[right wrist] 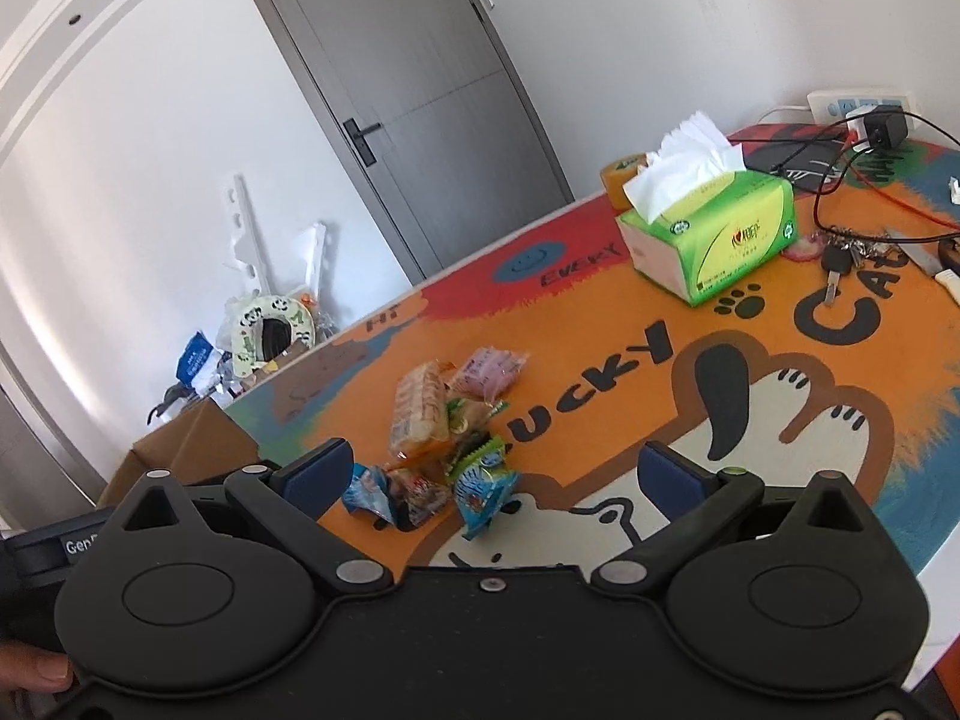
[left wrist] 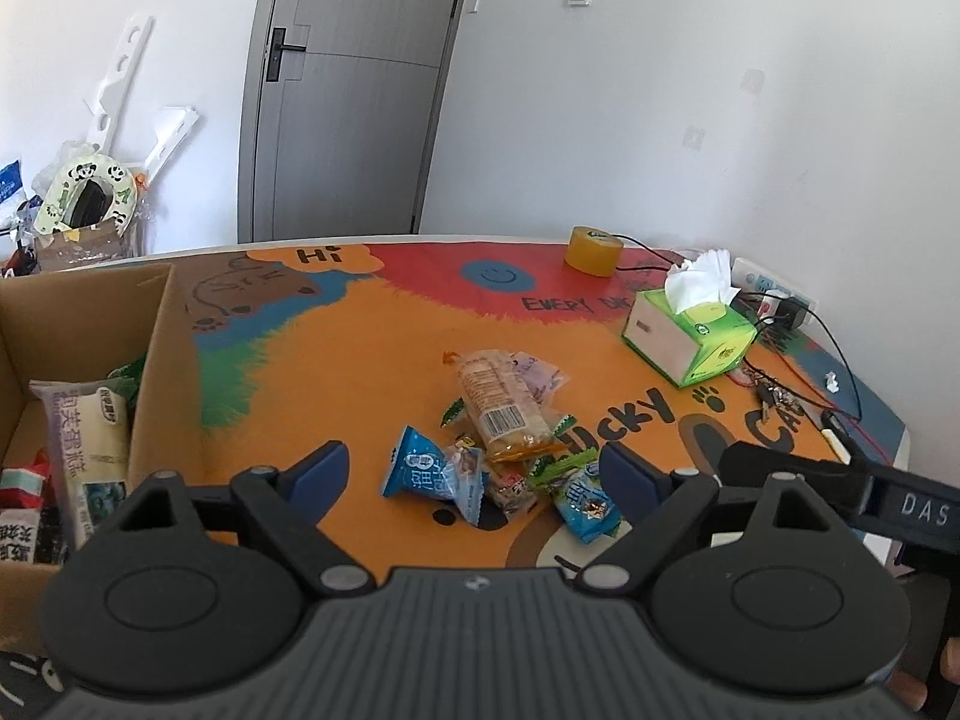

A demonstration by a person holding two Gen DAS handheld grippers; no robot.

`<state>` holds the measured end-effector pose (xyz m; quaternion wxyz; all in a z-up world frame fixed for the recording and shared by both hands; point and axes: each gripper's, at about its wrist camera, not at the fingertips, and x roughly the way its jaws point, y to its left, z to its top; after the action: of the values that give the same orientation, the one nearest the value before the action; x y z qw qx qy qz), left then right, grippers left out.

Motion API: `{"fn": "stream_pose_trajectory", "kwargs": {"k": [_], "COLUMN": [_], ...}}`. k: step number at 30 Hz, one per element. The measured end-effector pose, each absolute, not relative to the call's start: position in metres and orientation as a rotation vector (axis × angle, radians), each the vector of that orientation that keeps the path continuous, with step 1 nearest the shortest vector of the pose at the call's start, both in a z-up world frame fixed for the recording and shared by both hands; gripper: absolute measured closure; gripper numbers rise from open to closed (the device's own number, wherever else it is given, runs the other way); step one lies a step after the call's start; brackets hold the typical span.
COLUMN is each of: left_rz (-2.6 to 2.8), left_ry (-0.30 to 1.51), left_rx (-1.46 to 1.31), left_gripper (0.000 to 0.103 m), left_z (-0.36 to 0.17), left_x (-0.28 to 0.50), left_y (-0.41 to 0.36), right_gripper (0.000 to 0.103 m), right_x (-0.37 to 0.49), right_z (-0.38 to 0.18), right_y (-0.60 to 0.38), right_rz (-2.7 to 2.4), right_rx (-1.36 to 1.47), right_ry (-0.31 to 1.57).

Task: Organize snacks
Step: 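Move both open grippers back over the snack pile, then grasp the blue snack bag with left gripper while right grasps small blue packet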

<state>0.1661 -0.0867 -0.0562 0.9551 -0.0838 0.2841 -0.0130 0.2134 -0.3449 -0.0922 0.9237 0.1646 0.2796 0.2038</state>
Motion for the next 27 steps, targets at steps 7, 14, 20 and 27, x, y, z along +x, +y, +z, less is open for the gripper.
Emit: {"fn": "stream_pose_trajectory", "kwargs": {"k": [7,14,20,27], "left_rz": [0.0,0.013,0.017,0.056], "left_ry": [0.601,0.636,0.676,0.7], "left_rx": [-0.15,-0.154,-0.162,-0.176], "left_gripper": [0.014,0.025,0.04,0.043], "left_z": [-0.066,-0.079,-0.096,-0.111], "left_x": [0.182,0.201,0.217,0.233], "left_y": [-0.088,-0.088,-0.088,-0.082], "right_gripper": [0.0,0.0,0.001,0.001], "right_x": [0.229,0.243,0.253,0.262], "right_z": [-0.105,-0.117,-0.127,-0.133], "right_y": [-0.341,-0.337,-0.336,-0.33], "right_rz": [0.433,0.44,0.442,0.458], "right_rx": [0.348,0.355,0.367,0.374], "right_ry": [0.607,0.64,0.666,0.689]}}
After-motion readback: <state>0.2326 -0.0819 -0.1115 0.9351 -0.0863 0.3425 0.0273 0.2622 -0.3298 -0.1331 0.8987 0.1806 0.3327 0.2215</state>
